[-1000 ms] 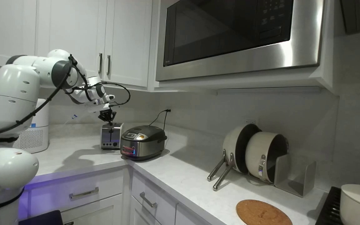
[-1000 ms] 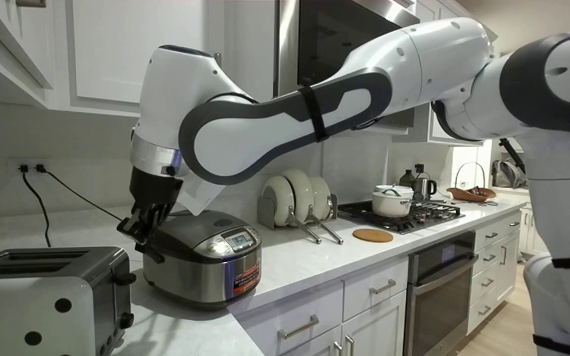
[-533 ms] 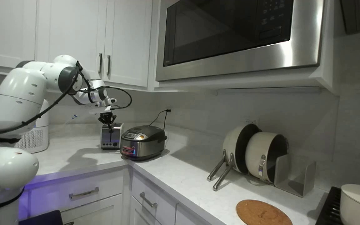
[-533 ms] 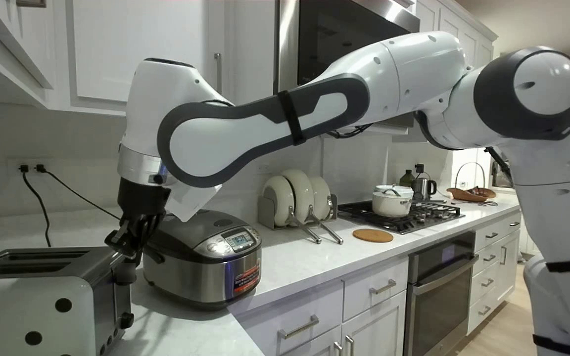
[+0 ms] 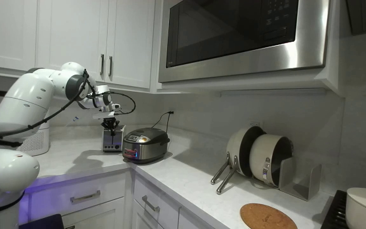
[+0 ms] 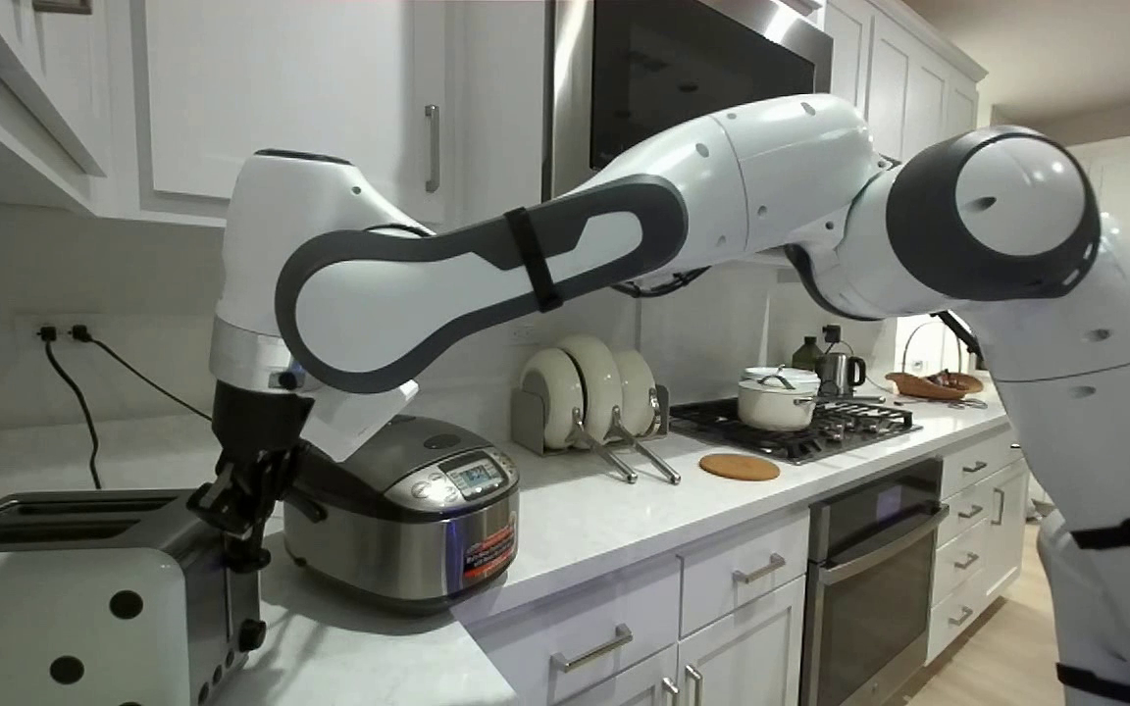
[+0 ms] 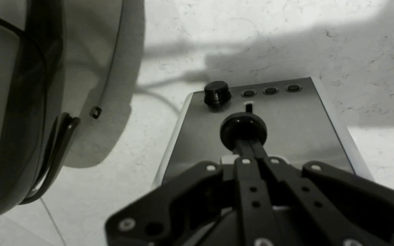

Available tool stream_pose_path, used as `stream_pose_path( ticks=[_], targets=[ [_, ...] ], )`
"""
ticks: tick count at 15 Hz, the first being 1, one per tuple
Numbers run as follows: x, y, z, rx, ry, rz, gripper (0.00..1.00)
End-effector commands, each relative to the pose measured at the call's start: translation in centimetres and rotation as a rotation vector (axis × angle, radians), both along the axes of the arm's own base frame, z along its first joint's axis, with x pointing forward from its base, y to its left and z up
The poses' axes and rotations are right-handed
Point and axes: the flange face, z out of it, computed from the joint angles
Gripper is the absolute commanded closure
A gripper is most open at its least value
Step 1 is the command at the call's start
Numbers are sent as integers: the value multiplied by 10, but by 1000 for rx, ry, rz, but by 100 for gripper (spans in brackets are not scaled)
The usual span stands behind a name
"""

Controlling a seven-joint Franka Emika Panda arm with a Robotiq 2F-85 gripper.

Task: Push the toaster press handle down

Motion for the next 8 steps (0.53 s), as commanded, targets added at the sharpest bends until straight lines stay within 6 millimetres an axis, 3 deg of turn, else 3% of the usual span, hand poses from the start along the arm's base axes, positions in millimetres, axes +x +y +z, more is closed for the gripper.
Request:
stream_pose_path(
  ticks=[1,8],
  targets=[
    [12,6,3,-3,33,9,100],
    [21,-5,7,19,81,10,100]
  ],
)
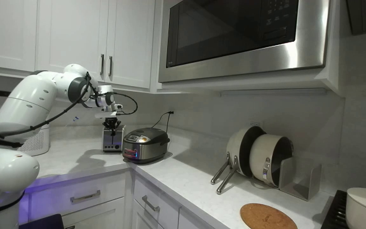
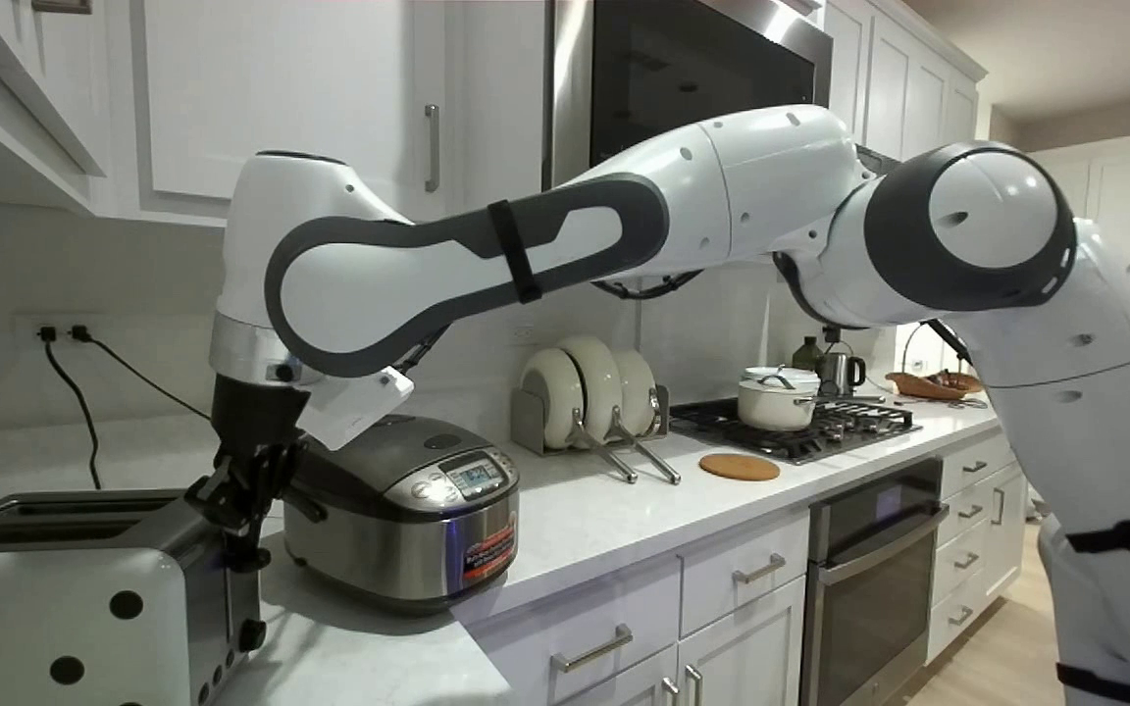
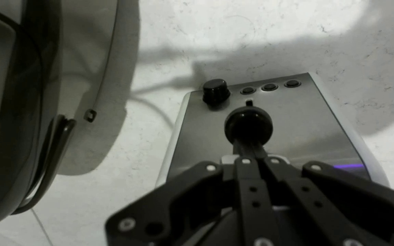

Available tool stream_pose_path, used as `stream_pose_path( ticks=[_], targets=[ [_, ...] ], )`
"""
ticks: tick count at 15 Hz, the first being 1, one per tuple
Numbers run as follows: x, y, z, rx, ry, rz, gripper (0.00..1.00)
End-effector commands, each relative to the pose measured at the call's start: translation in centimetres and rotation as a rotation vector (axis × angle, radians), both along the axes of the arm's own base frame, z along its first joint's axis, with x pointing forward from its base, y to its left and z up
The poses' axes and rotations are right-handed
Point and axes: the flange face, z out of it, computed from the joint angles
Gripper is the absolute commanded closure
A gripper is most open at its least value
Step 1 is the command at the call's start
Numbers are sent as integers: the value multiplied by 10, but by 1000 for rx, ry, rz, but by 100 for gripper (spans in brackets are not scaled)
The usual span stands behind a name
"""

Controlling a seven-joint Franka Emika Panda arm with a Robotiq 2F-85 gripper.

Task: Push the toaster press handle down

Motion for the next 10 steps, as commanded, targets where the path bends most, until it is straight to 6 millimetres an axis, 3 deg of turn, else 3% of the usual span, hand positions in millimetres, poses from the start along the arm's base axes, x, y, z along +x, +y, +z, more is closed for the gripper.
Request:
stream_pose_path(
  ticks=[1,10],
  targets=[
    [6,-6,5,2,39,19,100],
    [11,-19,1,15,95,141,100]
  ],
)
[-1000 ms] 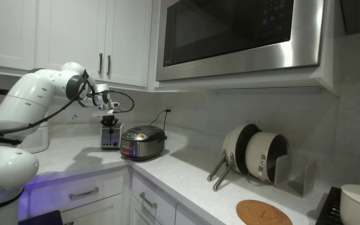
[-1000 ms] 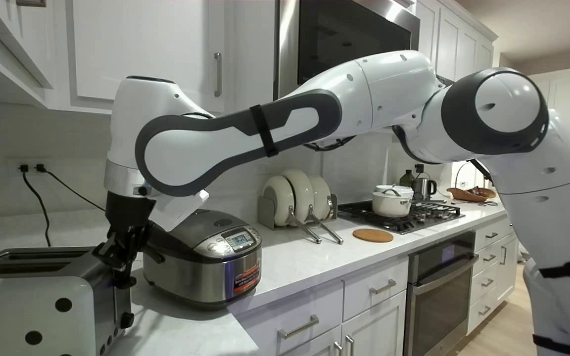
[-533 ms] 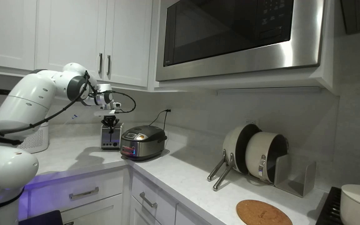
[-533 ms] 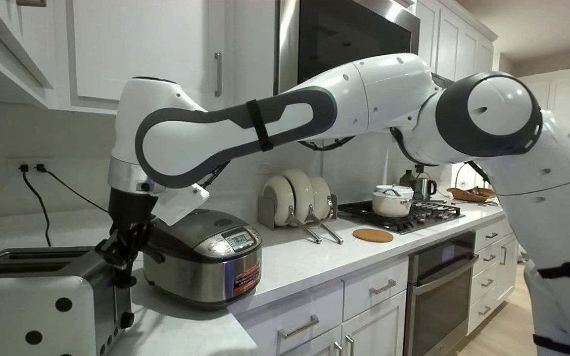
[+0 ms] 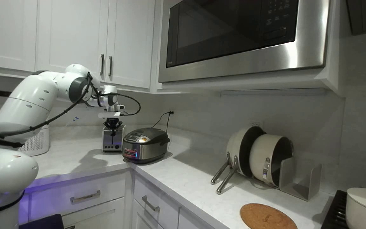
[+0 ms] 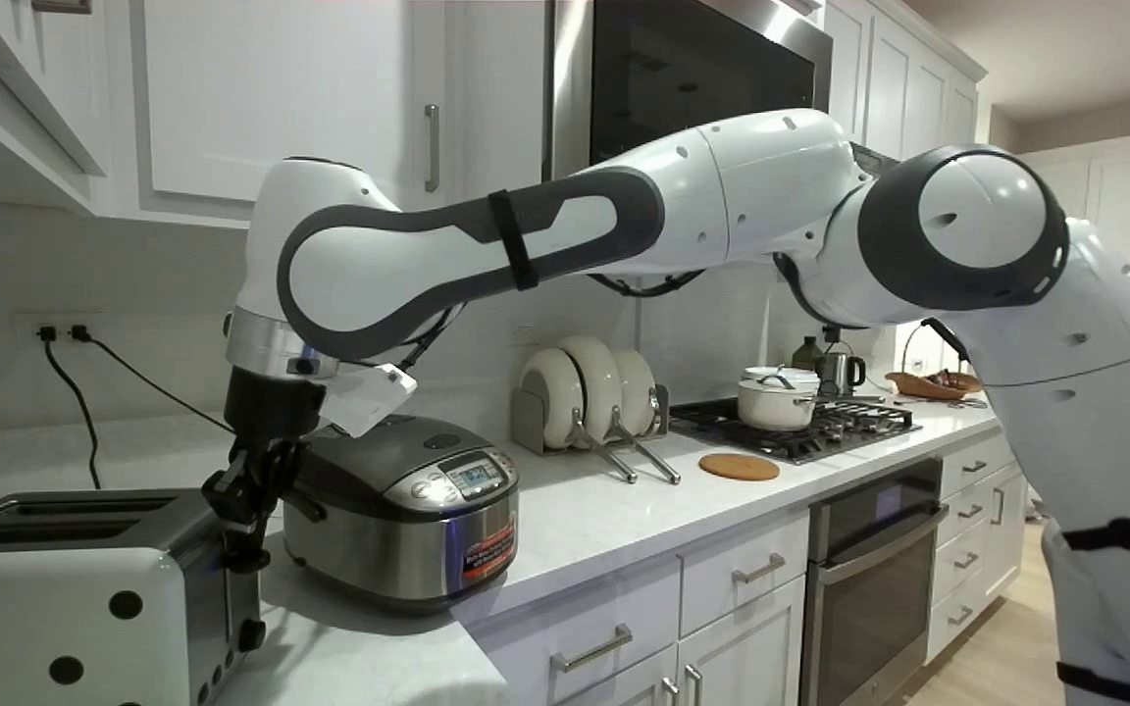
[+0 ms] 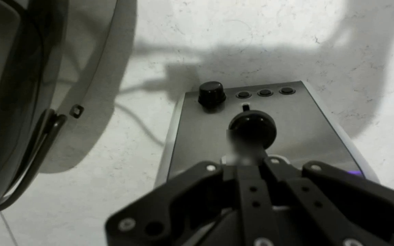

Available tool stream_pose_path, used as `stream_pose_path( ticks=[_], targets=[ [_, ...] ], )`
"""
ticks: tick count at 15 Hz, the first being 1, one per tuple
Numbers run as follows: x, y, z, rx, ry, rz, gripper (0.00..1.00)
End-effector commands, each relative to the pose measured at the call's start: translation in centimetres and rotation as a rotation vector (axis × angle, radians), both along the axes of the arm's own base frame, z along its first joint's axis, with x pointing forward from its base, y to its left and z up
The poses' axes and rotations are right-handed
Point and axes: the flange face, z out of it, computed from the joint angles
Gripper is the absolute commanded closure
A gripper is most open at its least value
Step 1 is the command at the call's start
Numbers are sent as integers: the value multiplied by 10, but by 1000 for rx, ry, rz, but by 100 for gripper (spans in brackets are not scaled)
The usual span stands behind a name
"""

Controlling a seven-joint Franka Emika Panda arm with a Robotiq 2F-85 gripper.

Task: Push the toaster press handle down

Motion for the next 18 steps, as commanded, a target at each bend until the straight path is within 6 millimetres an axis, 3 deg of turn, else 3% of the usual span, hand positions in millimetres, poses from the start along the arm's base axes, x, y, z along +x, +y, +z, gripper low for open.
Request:
stream_pose_path(
  ticks=[1,18],
  targets=[
    [0,-8,0,-12,56,58,100],
    [2,-16,-15,20,165,183,100]
  ],
)
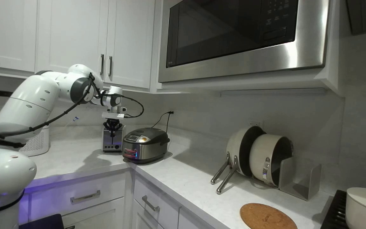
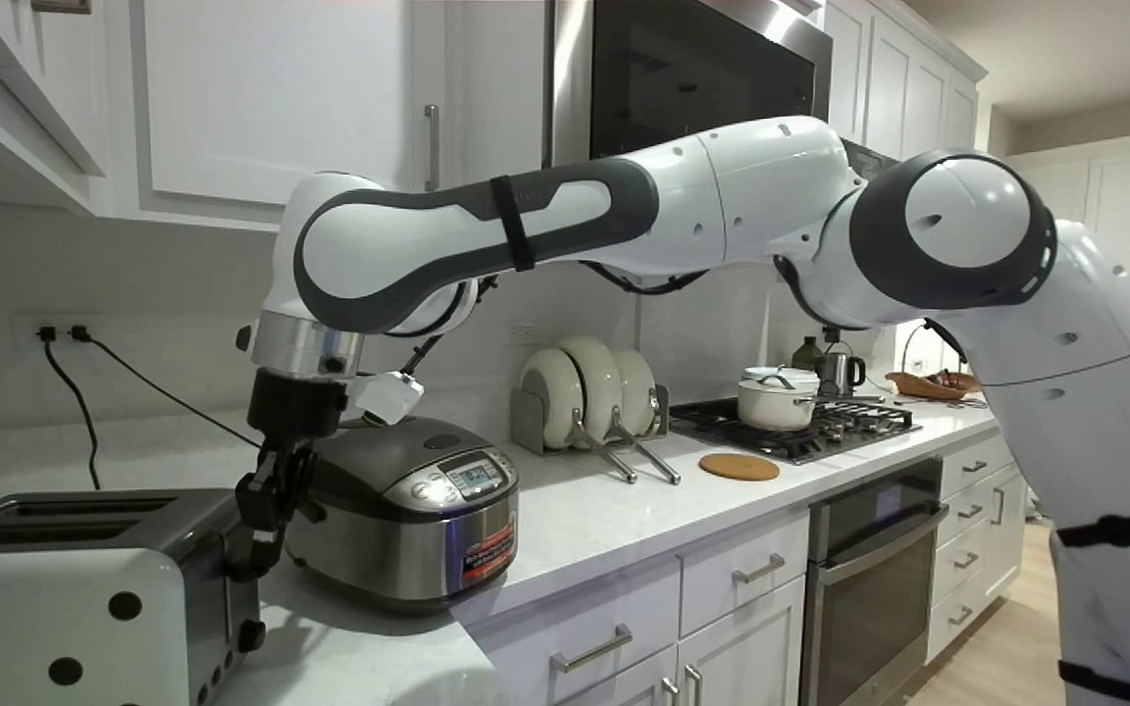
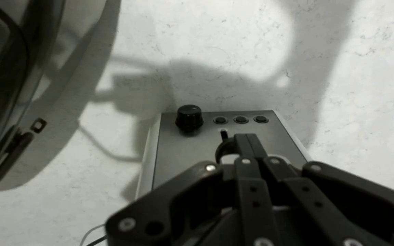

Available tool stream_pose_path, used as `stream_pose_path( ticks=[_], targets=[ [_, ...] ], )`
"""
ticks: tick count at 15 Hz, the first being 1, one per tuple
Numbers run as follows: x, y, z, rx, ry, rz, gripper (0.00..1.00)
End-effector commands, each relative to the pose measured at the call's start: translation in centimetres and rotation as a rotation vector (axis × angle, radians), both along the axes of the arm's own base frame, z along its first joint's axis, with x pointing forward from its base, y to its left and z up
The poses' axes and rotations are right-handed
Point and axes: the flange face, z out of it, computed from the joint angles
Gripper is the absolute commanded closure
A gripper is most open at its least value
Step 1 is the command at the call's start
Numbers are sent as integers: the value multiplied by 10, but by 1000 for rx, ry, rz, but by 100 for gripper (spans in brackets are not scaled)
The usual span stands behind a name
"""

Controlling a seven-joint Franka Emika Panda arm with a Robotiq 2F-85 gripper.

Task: Push the toaster press handle down

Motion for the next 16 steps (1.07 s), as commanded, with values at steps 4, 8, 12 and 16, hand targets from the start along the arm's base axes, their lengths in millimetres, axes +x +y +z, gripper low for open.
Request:
stream_pose_path(
  ticks=[4,8,12,16],
  targets=[
    [-9,7,-13,-21,38,40,100],
    [-13,13,-18,-30,39,47,100],
    [-17,21,-27,-42,49,60,100],
    [-21,29,-43,-59,72,74,100]
  ],
)
